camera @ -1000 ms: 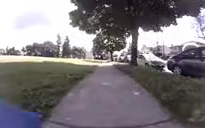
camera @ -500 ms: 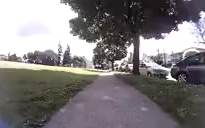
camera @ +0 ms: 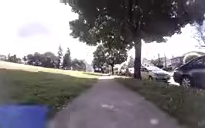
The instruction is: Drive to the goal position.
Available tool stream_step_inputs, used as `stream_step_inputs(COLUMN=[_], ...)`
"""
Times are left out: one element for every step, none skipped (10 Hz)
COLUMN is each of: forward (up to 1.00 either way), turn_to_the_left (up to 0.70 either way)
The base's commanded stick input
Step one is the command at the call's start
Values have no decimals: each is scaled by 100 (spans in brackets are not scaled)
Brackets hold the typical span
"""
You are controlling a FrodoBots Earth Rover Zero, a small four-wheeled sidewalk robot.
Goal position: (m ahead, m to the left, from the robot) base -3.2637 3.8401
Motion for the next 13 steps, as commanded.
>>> stream_step_inputs(forward=[70,70,70,70,70,70,70,70,70,70,70,70,70], turn_to_the_left=[0,0,0,0,0,0,0,0,0,0,0,0,0])
